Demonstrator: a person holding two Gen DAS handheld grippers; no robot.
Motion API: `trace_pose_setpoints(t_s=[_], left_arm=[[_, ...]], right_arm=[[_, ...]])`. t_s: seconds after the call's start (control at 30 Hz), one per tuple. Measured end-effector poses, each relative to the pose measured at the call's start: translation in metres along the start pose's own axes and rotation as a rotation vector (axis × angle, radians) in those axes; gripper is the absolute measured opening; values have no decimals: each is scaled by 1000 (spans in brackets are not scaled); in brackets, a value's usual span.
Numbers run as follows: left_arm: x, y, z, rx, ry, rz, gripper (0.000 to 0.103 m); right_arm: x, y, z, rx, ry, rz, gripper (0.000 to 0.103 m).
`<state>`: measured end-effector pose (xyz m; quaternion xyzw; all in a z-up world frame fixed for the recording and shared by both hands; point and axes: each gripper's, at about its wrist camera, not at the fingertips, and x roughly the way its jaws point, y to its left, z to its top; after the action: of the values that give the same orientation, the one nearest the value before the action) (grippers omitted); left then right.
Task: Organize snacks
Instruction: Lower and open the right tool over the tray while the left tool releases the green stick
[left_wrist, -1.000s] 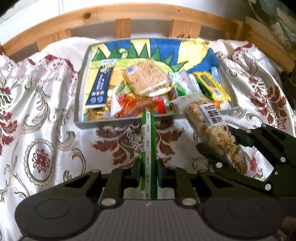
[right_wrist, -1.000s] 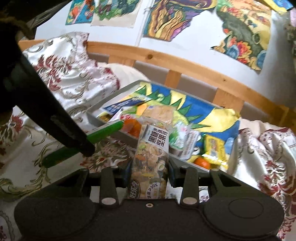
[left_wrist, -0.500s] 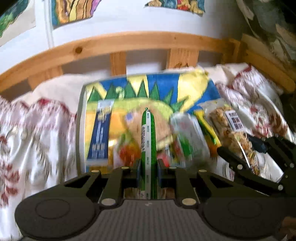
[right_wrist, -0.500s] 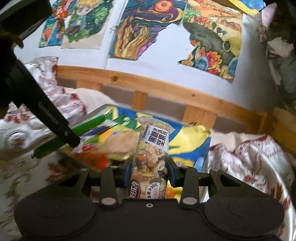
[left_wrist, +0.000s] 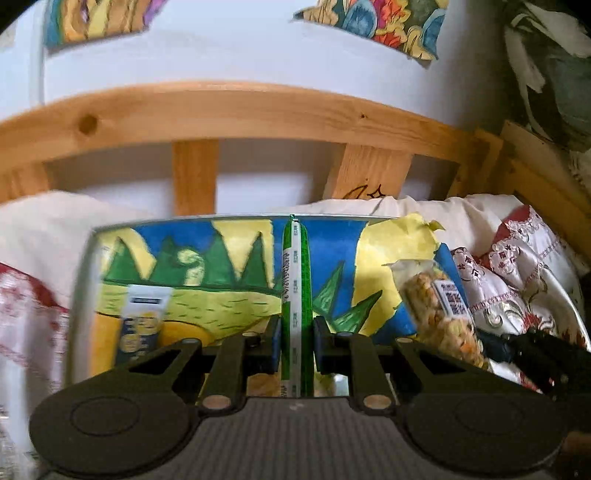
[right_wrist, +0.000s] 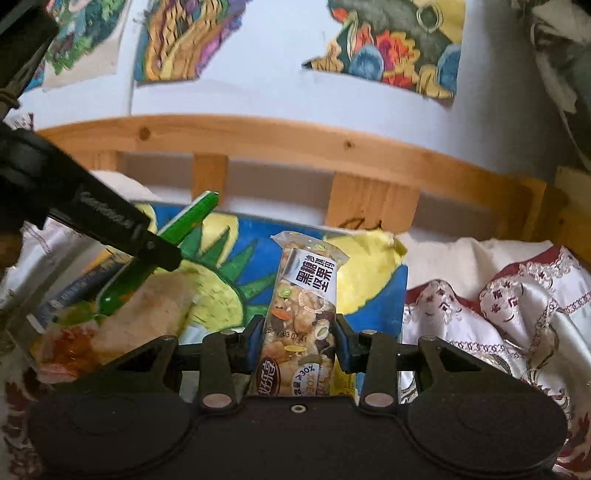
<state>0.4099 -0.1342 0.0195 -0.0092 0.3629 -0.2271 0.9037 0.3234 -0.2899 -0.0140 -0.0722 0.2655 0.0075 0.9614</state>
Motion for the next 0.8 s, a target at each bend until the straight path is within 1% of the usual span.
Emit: trace_pose_setpoints(t_s=[0.13, 0.3, 0.47, 0.57, 0.63, 0.67, 0.73, 0.8], left_arm=[[23, -8, -3, -1, 15, -23, 19], [42, -14, -7, -15, 23, -44, 19], [47, -16, -8, -5, 24, -36, 19], [44, -17, -8, 6, 20, -19, 22], [41, -17, -8, 6, 13, -12, 29], [38, -17, -7, 5, 7, -9, 31], [32, -18, -7, 7, -13, 5, 45], [24, -18, -7, 9, -43, 25, 53]], right_arm=[[12, 0, -2, -1, 37, -7, 41], [20, -1, -4, -3, 65, -21, 41], [25, -1, -7, 1, 88, -22, 41], [25, -1, -9, 5, 84, -28, 42], [23, 0, -9, 8, 77, -30, 45], [22, 0, -8, 9, 74, -33, 48], [19, -2, -6, 15, 64, -41, 53], [14, -4, -4, 30, 50, -45, 59]])
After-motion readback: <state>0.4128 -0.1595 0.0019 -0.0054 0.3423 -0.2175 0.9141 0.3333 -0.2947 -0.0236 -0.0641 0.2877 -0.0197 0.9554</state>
